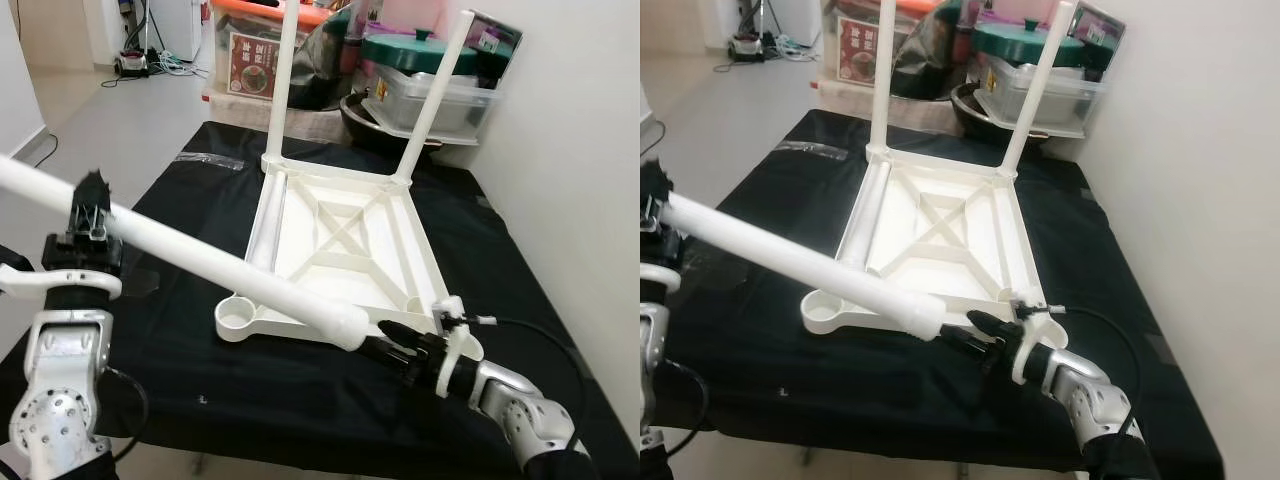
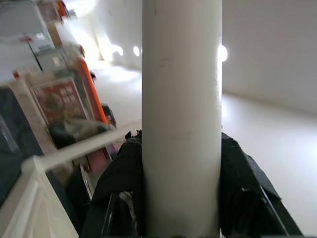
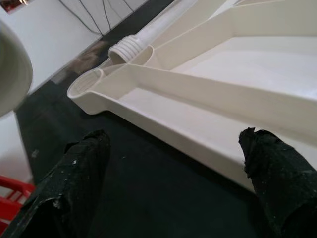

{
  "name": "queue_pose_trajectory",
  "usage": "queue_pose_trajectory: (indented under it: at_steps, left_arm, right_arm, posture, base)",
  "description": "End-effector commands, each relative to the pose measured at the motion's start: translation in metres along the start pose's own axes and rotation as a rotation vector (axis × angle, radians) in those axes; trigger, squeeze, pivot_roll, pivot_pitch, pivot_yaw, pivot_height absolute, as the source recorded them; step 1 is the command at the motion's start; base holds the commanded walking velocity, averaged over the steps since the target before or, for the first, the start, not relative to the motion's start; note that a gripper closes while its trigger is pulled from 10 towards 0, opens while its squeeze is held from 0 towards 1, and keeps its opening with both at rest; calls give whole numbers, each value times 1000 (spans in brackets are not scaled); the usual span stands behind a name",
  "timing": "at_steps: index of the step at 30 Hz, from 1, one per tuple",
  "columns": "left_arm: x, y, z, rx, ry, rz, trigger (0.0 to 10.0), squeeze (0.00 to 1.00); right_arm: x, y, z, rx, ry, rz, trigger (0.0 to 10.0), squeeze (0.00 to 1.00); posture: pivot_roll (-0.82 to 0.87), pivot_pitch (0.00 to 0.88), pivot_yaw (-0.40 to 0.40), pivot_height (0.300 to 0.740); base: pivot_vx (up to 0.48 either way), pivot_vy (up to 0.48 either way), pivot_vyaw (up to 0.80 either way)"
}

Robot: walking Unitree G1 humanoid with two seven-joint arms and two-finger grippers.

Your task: Building children table

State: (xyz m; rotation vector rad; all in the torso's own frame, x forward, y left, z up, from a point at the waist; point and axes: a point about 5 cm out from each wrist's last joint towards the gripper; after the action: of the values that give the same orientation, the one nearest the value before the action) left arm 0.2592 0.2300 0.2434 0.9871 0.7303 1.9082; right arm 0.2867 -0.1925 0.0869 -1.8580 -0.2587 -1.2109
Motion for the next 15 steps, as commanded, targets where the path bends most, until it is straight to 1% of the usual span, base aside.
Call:
queue_pose_trajectory:
  at_steps: [1, 2, 3, 4, 5, 8, 9, 10, 11, 12, 14, 15]
  left_arm:
    - [4, 1, 0, -11, 9, 6, 0, 0]
    - [4, 1, 0, -11, 9, 6, 0, 0]
    - [6, 0, 0, -6, 14, 11, 0, 0]
    - [6, -1, 1, -8, 12, 13, 0, 0]
    - [2, -1, 1, -17, -9, 19, 0, 0]
    - [2, -1, 1, -17, -9, 19, 0, 0]
    - [-1, 0, 0, -20, -22, 23, 0, 0]
    - [-4, 0, 0, -23, -34, 28, 0, 0]
    - [-6, 0, 0, -25, -43, 32, 0, 0]
    - [-6, 0, 0, -25, -43, 32, 0, 0]
    - [-8, 0, 0, -33, -63, 40, 0, 0]
    - [-8, 0, 0, -33, -63, 40, 0, 0]
  right_arm:
    - [2, 5, -15, -16, 16, 35, 10000, 1000]
    - [2, 5, -15, -16, 16, 35, 10000, 1000]
    - [5, 8, -22, -13, 33, 57, 10000, 1000]
    - [9, 10, -27, -19, 45, 50, 10000, 1000]
    - [24, 11, -28, -32, 76, 2, 10000, 1000]
    - [24, 11, -28, -32, 76, 2, 10000, 1000]
    - [42, 8, -26, -28, 107, -54, 10000, 1000]
    - [67, 6, -24, -42, 150, -130, 10000, 1000]
    - [91, 4, -23, -60, 192, -186, 10000, 1000]
    - [91, 4, -23, -60, 192, -186, 10000, 1000]
    - [127, 0, -23, -98, 261, -249, 10000, 1000]
    - [127, 0, -23, -98, 261, -249, 10000, 1000]
  posture:
    - [96, 0, -178, 740]
    - [96, 0, -178, 740]
    - [89, 0, -174, 740]
    - [85, 0, -170, 740]
    - [84, 0, -168, 740]
    - [84, 0, -168, 740]
    - [82, 0, -167, 740]
    - [80, 0, -161, 740]
    - [80, 0, -160, 740]
    - [80, 0, -160, 740]
    - [81, 0, -160, 740]
    - [81, 0, -160, 740]
  base:
    - [0, 0, 0]
    - [0, 0, 0]
    - [0, 0, 0]
    - [0, 0, 0]
    - [0, 0, 0]
    - [0, 0, 0]
    - [0, 0, 0]
    - [0, 0, 0]
    - [0, 0, 0]
    - [0, 0, 0]
    - [0, 0, 0]
    - [0, 0, 0]
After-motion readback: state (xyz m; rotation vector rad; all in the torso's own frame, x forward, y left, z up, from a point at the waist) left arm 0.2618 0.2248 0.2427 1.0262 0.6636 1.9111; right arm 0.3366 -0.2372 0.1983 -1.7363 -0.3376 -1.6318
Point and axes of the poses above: a point about 5 cm out from each wrist's last joint towards the gripper, its own z axis pointing out of the wrist towards the gripper, its own x axis along the axis of the wrist's last joint, y = z × x, and after that the axes turned 6 degrees about z, right-handed
